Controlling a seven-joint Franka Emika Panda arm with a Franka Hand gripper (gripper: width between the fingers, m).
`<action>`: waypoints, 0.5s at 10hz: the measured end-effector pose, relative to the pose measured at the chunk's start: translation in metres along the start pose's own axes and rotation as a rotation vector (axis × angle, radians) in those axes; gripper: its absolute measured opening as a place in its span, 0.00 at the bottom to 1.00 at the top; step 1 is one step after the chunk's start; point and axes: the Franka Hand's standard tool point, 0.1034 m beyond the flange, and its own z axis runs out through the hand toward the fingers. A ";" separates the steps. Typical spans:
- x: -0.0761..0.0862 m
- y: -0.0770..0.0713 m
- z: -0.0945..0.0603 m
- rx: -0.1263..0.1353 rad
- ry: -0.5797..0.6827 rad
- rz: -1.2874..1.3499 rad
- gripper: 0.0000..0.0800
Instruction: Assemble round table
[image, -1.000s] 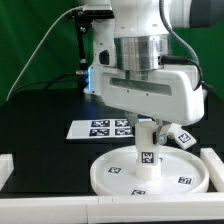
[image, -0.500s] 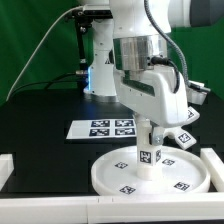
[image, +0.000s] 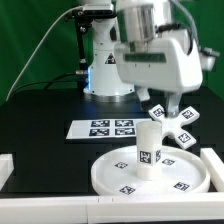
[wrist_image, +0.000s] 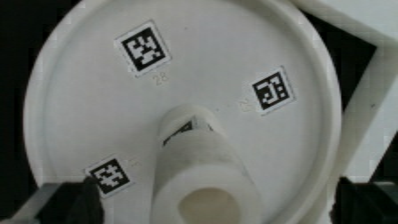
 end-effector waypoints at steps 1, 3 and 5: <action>0.003 0.001 0.004 -0.001 0.008 0.002 0.81; 0.002 0.001 0.005 -0.003 0.008 0.001 0.81; -0.007 0.003 0.003 -0.011 -0.002 -0.113 0.81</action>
Offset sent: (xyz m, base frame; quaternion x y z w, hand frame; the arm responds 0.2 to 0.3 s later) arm 0.0000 0.0000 0.0000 0.0000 0.0000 0.0000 1.0000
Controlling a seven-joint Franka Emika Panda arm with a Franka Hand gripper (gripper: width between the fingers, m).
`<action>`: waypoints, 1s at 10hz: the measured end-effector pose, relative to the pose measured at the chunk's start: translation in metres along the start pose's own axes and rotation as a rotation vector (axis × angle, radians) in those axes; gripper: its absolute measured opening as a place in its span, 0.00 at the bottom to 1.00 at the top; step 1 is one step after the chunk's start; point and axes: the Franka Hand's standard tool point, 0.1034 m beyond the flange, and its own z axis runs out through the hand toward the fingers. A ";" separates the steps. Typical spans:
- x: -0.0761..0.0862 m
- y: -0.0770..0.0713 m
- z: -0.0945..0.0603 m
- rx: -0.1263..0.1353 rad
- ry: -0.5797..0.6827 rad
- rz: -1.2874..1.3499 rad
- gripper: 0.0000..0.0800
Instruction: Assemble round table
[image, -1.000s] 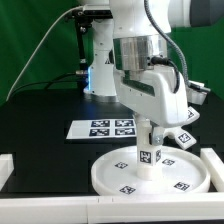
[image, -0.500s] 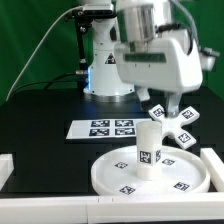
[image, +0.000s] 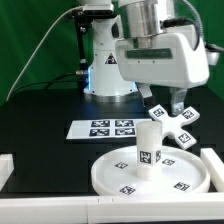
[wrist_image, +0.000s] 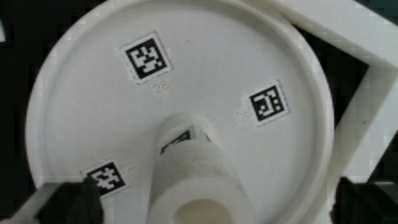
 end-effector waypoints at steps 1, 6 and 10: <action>-0.008 0.009 0.002 -0.009 -0.008 -0.078 0.81; -0.011 0.003 -0.013 0.059 0.064 -0.314 0.81; -0.031 0.005 -0.005 0.008 0.068 -0.558 0.81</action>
Offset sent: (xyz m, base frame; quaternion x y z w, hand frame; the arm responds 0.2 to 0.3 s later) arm -0.0249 0.0229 0.0059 -0.0200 -0.0094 -0.2151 0.9763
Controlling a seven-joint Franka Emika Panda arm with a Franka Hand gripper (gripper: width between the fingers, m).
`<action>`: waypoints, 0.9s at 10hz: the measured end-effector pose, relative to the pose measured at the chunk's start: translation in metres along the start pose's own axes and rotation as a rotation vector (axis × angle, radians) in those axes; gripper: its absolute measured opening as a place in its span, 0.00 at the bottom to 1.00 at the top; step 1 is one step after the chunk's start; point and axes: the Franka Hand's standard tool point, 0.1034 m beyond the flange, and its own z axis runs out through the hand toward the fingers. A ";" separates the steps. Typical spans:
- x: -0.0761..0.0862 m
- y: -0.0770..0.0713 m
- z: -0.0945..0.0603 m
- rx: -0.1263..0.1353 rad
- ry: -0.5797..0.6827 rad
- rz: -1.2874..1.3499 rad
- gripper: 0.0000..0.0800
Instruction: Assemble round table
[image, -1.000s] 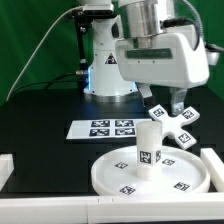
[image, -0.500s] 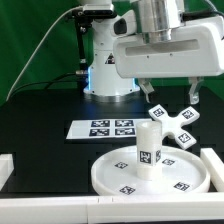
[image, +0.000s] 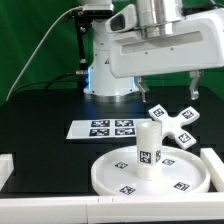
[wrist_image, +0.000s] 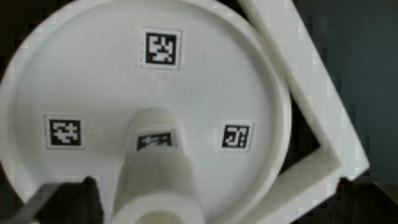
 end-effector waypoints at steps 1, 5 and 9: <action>-0.009 0.001 0.006 -0.015 0.002 -0.075 0.81; -0.036 0.000 0.024 -0.045 0.026 -0.190 0.81; -0.061 0.027 0.028 -0.117 -0.206 -0.152 0.81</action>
Offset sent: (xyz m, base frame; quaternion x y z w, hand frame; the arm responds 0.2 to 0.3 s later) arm 0.0000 0.0000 0.0000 0.0000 0.0000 -0.0650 0.9979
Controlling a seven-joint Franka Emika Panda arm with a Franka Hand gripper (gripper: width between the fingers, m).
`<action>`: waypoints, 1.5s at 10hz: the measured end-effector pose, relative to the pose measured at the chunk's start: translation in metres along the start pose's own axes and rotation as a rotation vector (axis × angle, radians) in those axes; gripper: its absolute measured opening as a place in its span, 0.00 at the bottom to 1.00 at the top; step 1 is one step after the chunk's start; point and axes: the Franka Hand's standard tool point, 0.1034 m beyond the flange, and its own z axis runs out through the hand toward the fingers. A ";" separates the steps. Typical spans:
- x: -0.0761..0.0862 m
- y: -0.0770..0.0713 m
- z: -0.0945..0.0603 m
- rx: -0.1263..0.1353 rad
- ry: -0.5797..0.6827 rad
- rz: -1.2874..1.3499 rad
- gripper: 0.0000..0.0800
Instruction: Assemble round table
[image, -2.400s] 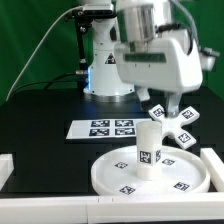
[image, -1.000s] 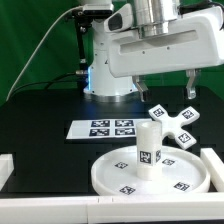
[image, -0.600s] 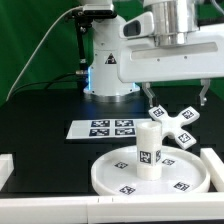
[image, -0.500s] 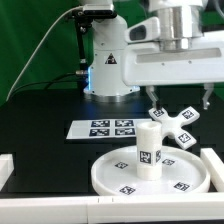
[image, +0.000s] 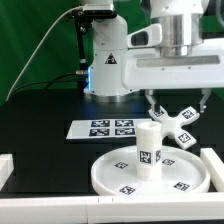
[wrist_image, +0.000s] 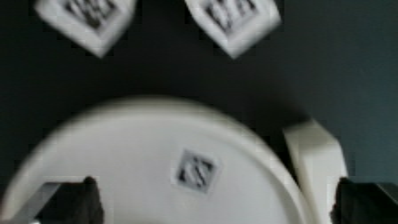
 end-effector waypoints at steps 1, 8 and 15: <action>-0.004 -0.002 -0.005 -0.014 -0.091 0.017 0.81; -0.008 0.019 0.013 -0.075 -0.451 -0.086 0.81; -0.027 -0.001 0.025 -0.164 -0.472 -0.194 0.81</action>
Offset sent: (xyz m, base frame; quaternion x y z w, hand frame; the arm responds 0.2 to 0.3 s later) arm 0.0000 0.0000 0.0000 0.0000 -0.1296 0.0000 0.9916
